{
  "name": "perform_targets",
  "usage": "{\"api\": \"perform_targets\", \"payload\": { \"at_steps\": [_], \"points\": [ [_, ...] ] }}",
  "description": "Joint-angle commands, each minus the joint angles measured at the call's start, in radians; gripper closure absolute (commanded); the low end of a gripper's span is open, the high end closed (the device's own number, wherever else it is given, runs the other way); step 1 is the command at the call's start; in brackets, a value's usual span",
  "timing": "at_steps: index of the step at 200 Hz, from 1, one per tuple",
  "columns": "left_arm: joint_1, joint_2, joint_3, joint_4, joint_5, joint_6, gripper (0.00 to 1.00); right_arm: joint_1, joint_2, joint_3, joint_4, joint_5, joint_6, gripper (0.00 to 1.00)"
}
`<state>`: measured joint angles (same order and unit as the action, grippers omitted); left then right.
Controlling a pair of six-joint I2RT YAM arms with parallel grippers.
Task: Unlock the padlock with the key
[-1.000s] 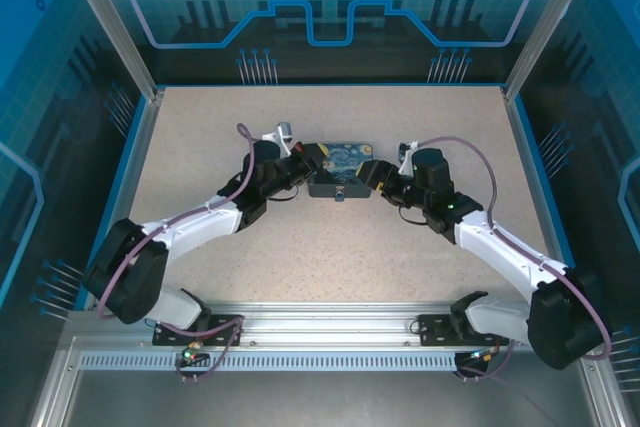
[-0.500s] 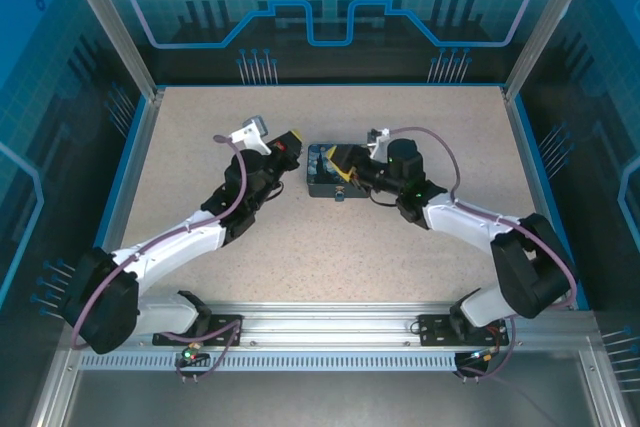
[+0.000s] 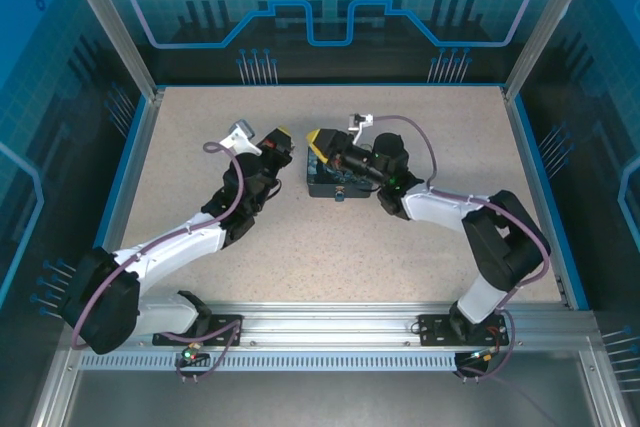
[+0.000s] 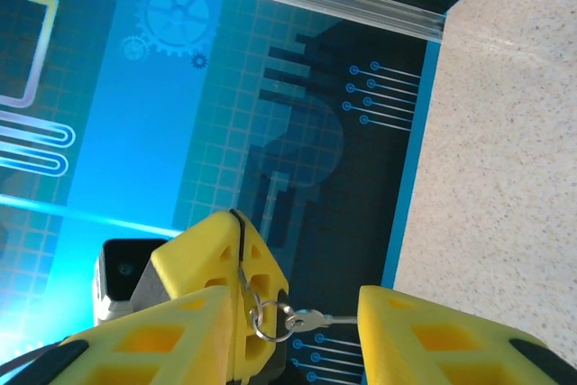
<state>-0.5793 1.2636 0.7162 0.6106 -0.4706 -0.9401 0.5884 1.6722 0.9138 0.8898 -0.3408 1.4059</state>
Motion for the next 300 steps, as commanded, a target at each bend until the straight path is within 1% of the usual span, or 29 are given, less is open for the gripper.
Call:
{"api": "perform_targets", "payload": {
  "at_steps": [1, 70, 150, 194, 240, 271, 300],
  "points": [
    [-0.007, 0.003, -0.016, 0.049, -0.038, -0.082, 1.0, 0.02, 0.038, 0.043, 0.117, 0.018, 0.045, 0.6],
    [-0.011, 0.031, -0.03, 0.063, -0.065, -0.207, 1.0, 0.044, 0.105, 0.082, 0.177, 0.031, 0.102, 0.62],
    [-0.011, 0.061, -0.026, 0.093, -0.088, -0.251, 1.0, 0.074, 0.147, 0.093, 0.207, 0.037, 0.143, 0.66],
    [-0.011, 0.062, -0.021, 0.097, -0.095, -0.254, 1.0, 0.077, 0.152, 0.07, 0.226, 0.045, 0.16, 0.72],
    [-0.01, 0.066, -0.017, 0.096, -0.099, -0.254, 1.0, 0.082, 0.152, 0.056, 0.227, 0.042, 0.165, 0.76],
    [-0.011, 0.073, -0.014, 0.101, -0.094, -0.261, 1.0, 0.086, 0.153, 0.049, 0.227, 0.045, 0.165, 0.81],
    [-0.011, 0.074, -0.009, 0.098, -0.092, -0.26, 1.0, 0.087, 0.154, 0.05, 0.224, 0.042, 0.166, 0.89]
  ]
}}
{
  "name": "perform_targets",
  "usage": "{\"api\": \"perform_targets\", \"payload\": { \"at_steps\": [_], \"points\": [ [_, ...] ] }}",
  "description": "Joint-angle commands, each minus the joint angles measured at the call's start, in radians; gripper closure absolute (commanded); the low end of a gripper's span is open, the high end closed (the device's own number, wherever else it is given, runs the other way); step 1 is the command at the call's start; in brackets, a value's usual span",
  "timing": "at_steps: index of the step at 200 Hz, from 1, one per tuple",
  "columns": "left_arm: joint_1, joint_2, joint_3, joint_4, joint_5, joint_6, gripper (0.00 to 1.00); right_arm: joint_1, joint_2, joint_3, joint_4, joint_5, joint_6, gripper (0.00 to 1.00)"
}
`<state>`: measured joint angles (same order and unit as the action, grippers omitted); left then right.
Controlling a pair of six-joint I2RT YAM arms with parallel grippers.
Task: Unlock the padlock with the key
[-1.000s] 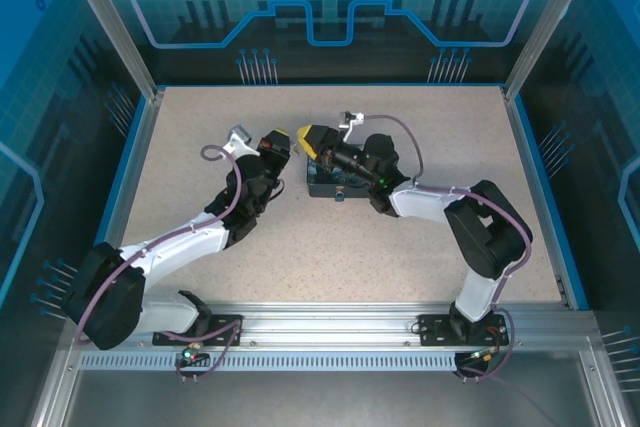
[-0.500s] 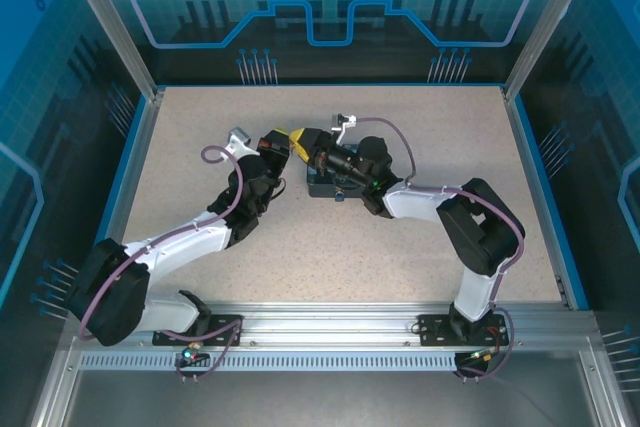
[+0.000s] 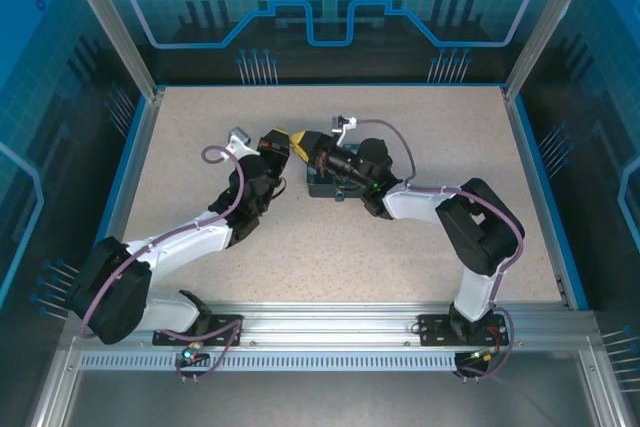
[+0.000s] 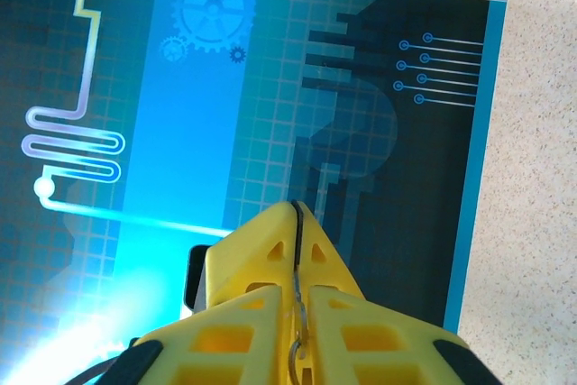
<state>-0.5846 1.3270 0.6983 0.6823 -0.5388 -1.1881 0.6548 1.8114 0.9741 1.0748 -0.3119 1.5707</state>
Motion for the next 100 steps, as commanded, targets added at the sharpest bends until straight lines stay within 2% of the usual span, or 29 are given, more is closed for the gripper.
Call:
{"api": "perform_targets", "payload": {
  "at_steps": [1, 32, 58, 76, 91, 100],
  "points": [
    [-0.005, 0.011, 0.009, 0.025, -0.024, -0.013, 1.0, 0.019, 0.014, -0.01, 0.039, 0.013, 0.002, 0.89],
    [-0.006, 0.015, 0.015, 0.02, -0.017, -0.013, 1.0, 0.022, 0.013, -0.009, 0.036, 0.003, 0.003, 1.0],
    [-0.005, 0.015, 0.021, 0.003, 0.011, -0.006, 1.0, 0.016, 0.004, -0.026, 0.033, 0.001, 0.002, 1.0],
    [0.009, -0.013, 0.058, -0.115, 0.077, 0.047, 0.75, 0.001, -0.013, -0.05, 0.021, -0.008, -0.004, 1.0],
    [0.043, -0.04, 0.115, -0.269, 0.179, 0.085, 0.62, -0.017, -0.034, -0.076, 0.002, -0.021, -0.015, 1.0],
    [0.07, -0.052, 0.147, -0.353, 0.241, 0.106, 0.57, -0.028, -0.051, -0.089, -0.015, -0.029, -0.025, 1.0]
  ]
}}
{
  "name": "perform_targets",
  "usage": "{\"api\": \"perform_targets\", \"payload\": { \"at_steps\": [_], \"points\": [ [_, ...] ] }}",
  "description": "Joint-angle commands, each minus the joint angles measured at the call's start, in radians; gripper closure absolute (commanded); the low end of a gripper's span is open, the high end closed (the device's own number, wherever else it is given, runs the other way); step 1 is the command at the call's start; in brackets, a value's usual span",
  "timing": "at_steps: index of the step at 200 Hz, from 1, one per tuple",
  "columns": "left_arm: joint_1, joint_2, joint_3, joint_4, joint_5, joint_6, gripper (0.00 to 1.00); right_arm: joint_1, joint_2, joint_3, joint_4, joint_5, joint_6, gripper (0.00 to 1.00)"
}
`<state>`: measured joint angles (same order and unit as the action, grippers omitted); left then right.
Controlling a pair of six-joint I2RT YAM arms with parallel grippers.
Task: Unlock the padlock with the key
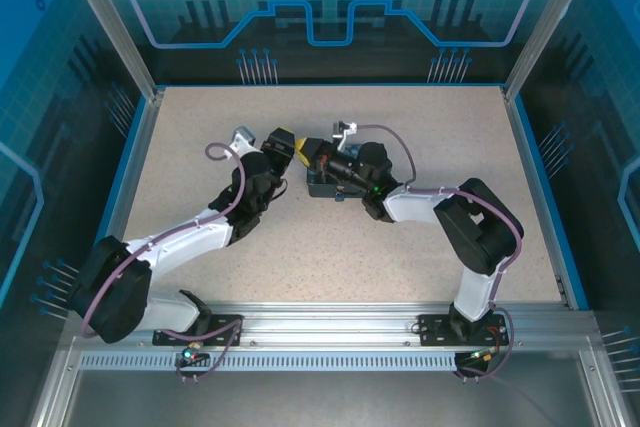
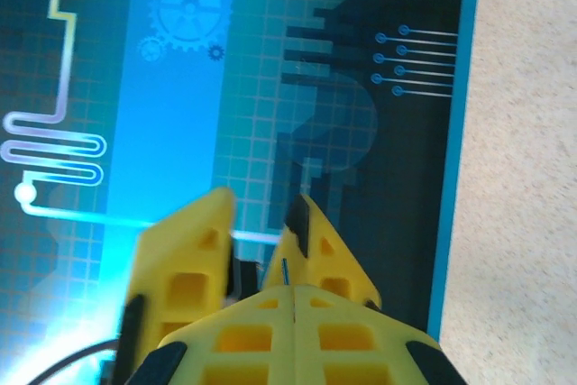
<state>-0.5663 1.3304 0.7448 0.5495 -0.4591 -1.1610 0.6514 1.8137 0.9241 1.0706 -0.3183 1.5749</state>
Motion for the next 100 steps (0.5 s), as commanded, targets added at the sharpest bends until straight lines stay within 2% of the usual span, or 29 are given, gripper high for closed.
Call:
{"api": "perform_targets", "payload": {
  "at_steps": [1, 27, 60, 100],
  "points": [
    [0.054, -0.057, 0.102, -0.229, 0.17, 0.08, 0.57, -0.026, -0.055, -0.039, -0.012, -0.024, -0.031, 1.0],
    [0.158, -0.078, 0.156, -0.407, 0.373, 0.111, 0.49, -0.057, -0.109, -0.101, -0.071, -0.053, -0.066, 1.0],
    [0.28, -0.039, 0.207, -0.494, 0.663, 0.173, 0.44, -0.092, -0.168, -0.141, -0.142, -0.094, -0.096, 1.0],
    [0.313, 0.075, 0.305, -0.535, 0.936, 0.268, 0.44, -0.114, -0.211, -0.148, -0.202, -0.14, -0.111, 1.0]
  ]
}}
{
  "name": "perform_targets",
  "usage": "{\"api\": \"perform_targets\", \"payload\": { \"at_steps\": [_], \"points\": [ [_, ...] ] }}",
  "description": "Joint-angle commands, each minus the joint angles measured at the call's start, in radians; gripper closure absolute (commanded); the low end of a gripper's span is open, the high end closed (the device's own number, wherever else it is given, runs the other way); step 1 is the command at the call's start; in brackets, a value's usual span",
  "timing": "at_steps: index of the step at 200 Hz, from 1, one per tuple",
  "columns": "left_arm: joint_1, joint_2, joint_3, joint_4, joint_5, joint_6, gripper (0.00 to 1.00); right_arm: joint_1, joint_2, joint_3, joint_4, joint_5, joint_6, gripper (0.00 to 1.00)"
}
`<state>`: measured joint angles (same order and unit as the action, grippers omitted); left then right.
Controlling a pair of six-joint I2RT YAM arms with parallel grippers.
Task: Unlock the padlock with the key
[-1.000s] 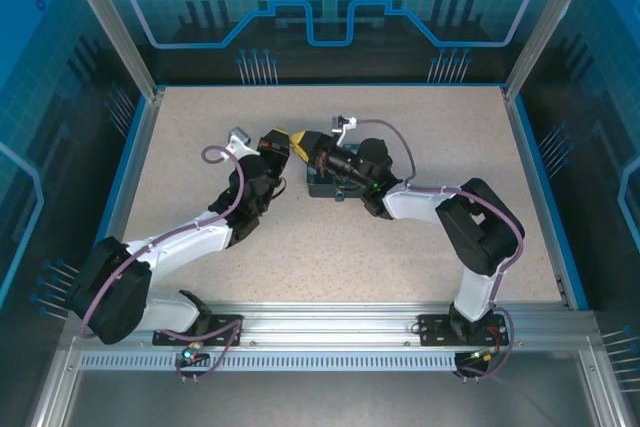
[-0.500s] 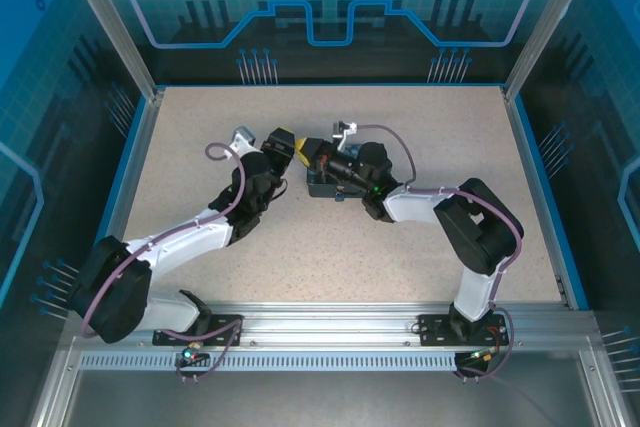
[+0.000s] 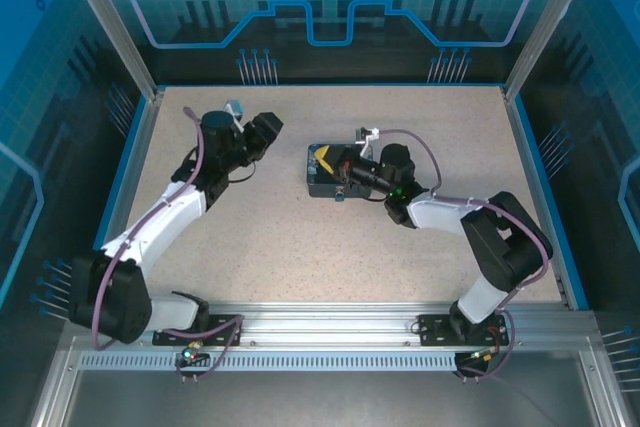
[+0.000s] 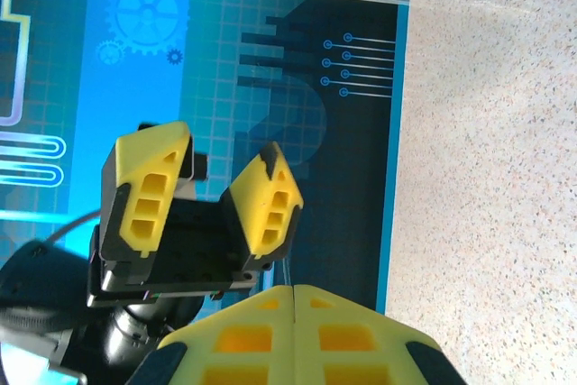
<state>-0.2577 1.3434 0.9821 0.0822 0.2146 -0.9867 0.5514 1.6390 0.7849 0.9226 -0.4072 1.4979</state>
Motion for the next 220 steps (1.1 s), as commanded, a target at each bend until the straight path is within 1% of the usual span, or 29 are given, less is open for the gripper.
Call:
{"api": "perform_targets", "payload": {
  "at_steps": [1, 20, 44, 70, 98, 117, 127, 164, 176, 198, 212, 220],
  "points": [
    [0.005, 0.064, 0.07, -0.068, 0.267, 0.095, 0.44, -0.013, -0.037, -0.009, -0.056, -0.051, -0.034, 1.0],
    [0.004, 0.111, 0.091, -0.043, 0.349, 0.093, 0.45, -0.019, -0.045, -0.009, -0.068, -0.063, -0.037, 1.0],
    [-0.001, 0.155, 0.089, 0.014, 0.414, 0.056, 0.49, -0.019, -0.048, -0.003, -0.079, -0.069, -0.04, 1.0],
    [-0.015, 0.179, 0.077, 0.061, 0.445, 0.028, 0.55, -0.02, -0.048, 0.004, -0.086, -0.074, -0.042, 1.0],
    [-0.036, 0.188, 0.067, 0.089, 0.466, 0.02, 0.6, -0.021, -0.048, 0.006, -0.093, -0.073, -0.043, 1.0],
    [-0.048, 0.192, 0.064, 0.097, 0.47, 0.017, 0.66, -0.023, -0.047, 0.004, -0.093, -0.073, -0.045, 1.0],
    [-0.053, 0.194, 0.063, 0.099, 0.47, 0.016, 0.67, -0.024, -0.047, 0.002, -0.092, -0.071, -0.045, 1.0],
    [-0.06, 0.206, 0.055, 0.109, 0.47, 0.01, 0.67, -0.025, -0.053, -0.004, -0.09, -0.068, -0.044, 1.0],
    [-0.059, 0.208, 0.051, 0.107, 0.467, 0.013, 0.65, -0.028, -0.056, -0.007, -0.091, -0.068, -0.043, 1.0],
    [-0.06, 0.211, 0.046, 0.097, 0.456, 0.023, 0.57, -0.033, -0.066, -0.013, -0.094, -0.068, -0.045, 1.0],
    [-0.06, 0.216, 0.042, 0.103, 0.457, 0.018, 0.57, -0.037, -0.074, -0.02, -0.099, -0.067, -0.046, 1.0],
    [-0.06, 0.219, 0.039, 0.112, 0.46, 0.013, 0.59, -0.039, -0.077, -0.022, -0.103, -0.064, -0.048, 1.0]
  ]
}}
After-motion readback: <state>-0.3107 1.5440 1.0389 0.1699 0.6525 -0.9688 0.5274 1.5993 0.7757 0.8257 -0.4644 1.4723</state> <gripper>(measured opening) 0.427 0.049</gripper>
